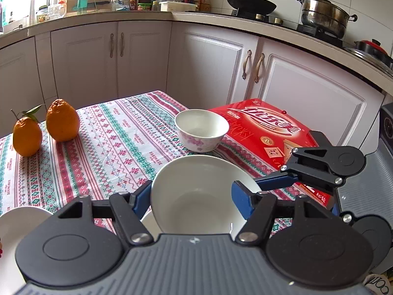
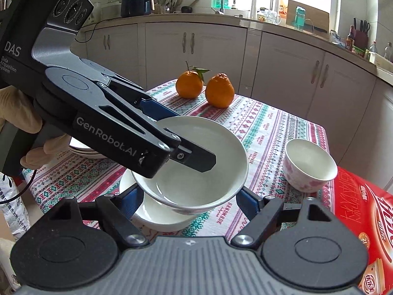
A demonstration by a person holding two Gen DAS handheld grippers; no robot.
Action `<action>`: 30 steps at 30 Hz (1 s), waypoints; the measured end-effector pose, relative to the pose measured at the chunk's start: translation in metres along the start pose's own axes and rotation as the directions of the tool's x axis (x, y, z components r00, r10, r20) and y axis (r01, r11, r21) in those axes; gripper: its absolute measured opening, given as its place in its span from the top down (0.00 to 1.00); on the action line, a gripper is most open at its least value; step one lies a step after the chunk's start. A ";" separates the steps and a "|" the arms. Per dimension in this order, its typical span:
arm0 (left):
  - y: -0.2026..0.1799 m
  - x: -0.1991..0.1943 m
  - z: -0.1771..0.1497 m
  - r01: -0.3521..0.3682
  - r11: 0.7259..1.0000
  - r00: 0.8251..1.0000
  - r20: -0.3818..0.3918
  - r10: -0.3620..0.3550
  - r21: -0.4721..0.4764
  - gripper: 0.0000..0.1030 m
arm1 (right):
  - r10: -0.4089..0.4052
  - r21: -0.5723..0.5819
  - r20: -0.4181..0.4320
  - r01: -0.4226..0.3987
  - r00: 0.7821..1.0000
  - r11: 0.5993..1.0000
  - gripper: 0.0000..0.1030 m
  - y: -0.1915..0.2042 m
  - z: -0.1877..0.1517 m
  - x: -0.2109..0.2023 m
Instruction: Organize plates and bowls
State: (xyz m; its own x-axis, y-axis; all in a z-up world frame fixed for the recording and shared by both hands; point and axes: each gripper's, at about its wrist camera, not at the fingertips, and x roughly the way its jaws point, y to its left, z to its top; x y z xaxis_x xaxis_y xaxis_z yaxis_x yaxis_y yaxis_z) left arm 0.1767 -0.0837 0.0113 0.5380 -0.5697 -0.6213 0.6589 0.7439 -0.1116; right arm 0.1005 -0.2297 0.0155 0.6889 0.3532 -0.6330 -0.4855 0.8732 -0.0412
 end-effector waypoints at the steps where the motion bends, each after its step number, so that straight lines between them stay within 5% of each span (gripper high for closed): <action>1: 0.001 -0.001 -0.002 -0.002 1.000 1.000 -0.001 0.002 -0.004 0.34 | 0.004 0.000 -0.002 -0.004 1.000 1.000 0.17 0.001 0.000 0.001; 30: 0.025 0.008 -0.027 0.005 0.995 0.999 -0.035 -0.009 -0.097 0.34 | 0.063 0.027 -0.060 -0.061 0.996 0.998 0.17 0.008 -0.008 0.030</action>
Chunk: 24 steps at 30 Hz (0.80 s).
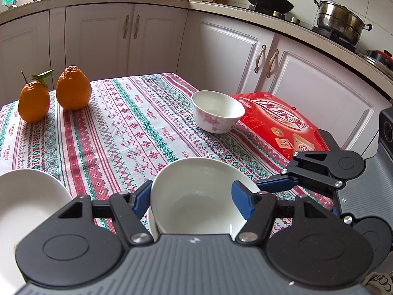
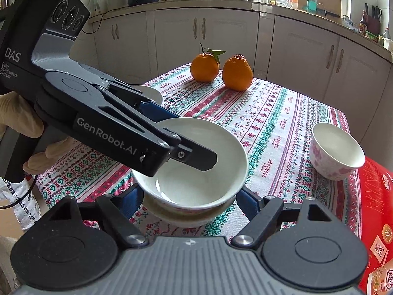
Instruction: Organize plates and bowls
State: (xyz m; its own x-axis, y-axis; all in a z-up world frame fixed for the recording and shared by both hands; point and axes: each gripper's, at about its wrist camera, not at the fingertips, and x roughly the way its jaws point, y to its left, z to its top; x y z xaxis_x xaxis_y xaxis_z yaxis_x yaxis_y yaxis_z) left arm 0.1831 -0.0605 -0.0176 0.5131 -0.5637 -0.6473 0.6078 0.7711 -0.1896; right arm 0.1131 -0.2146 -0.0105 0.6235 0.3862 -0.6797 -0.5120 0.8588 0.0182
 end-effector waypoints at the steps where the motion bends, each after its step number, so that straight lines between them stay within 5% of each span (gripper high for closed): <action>1: 0.000 0.000 0.000 0.002 1.000 1.000 0.000 -0.002 -0.004 0.34 | 0.001 0.002 0.000 -0.001 1.000 1.000 0.17 0.000 0.000 0.000; 6: 0.002 0.003 -0.002 -0.002 1.000 1.000 -0.002 0.002 -0.011 0.32 | 0.002 0.004 0.001 -0.002 1.000 1.000 0.16 -0.001 -0.001 0.000; 10: 0.004 0.000 -0.003 0.002 1.000 1.000 0.008 -0.002 -0.012 0.27 | -0.018 0.000 0.024 0.018 1.000 1.000 0.04 -0.001 -0.001 -0.004; 24: 0.012 -0.021 -0.003 -0.052 0.999 0.998 0.034 0.052 -0.001 0.23 | -0.072 0.060 0.089 0.067 0.993 0.996 0.01 -0.012 0.007 -0.018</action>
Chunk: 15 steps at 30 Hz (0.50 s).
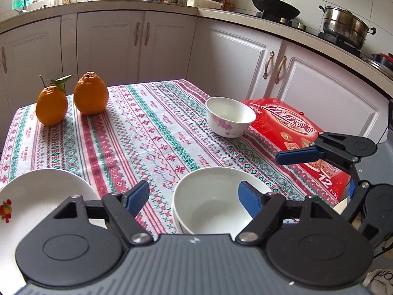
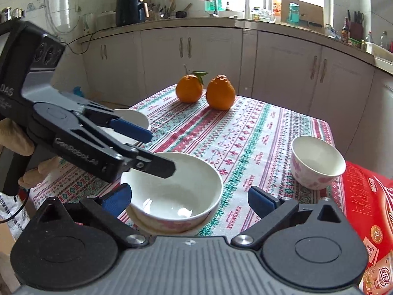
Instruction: Organize plates and bowls
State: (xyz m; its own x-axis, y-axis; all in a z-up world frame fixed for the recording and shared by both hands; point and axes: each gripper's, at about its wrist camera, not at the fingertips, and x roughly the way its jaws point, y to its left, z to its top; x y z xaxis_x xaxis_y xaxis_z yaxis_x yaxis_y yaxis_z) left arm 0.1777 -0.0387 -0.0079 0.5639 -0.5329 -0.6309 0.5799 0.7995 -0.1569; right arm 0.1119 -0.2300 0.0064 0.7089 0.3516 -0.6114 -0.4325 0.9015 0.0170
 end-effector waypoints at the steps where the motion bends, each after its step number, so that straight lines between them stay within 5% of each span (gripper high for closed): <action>1: 0.001 -0.001 0.000 -0.003 1.000 1.000 0.002 0.003 -0.001 0.23 | 0.002 0.001 -0.007 -0.002 1.000 1.000 0.01 -0.001 0.000 0.002; 15: 0.000 0.005 0.020 -0.008 0.999 1.000 -0.013 0.008 0.046 0.12 | -0.036 0.008 0.021 0.036 0.999 0.999 0.00 -0.015 -0.003 -0.008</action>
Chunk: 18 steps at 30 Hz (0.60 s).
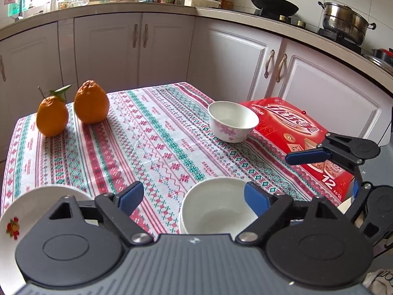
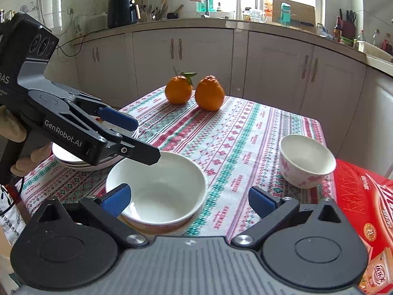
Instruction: Organize plates and bowls
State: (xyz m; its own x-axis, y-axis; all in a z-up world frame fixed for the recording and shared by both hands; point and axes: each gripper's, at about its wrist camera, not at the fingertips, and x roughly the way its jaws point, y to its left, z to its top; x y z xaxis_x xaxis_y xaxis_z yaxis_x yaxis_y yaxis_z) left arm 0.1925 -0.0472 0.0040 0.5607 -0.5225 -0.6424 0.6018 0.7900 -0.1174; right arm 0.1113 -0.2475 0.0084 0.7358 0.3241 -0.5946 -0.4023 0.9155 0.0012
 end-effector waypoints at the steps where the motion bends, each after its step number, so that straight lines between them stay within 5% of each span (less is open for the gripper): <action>1: -0.002 0.002 0.004 0.000 1.000 1.000 0.000 -0.001 0.010 0.10 | -0.012 0.005 0.003 0.012 1.000 1.000 0.00 -0.005 0.000 -0.002; 18: -0.039 0.098 0.082 0.089 0.980 0.994 -0.075 -0.077 0.177 0.10 | -0.183 0.051 -0.038 0.185 0.982 0.981 0.00 -0.107 -0.006 0.028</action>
State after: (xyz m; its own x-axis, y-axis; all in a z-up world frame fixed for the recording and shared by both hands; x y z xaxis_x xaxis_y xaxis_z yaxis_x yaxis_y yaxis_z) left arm 0.2710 -0.1554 0.0077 0.4689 -0.5561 -0.6862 0.7403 0.6712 -0.0380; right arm 0.1717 -0.3383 -0.0132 0.7755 0.1417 -0.6153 -0.2313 0.9705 -0.0680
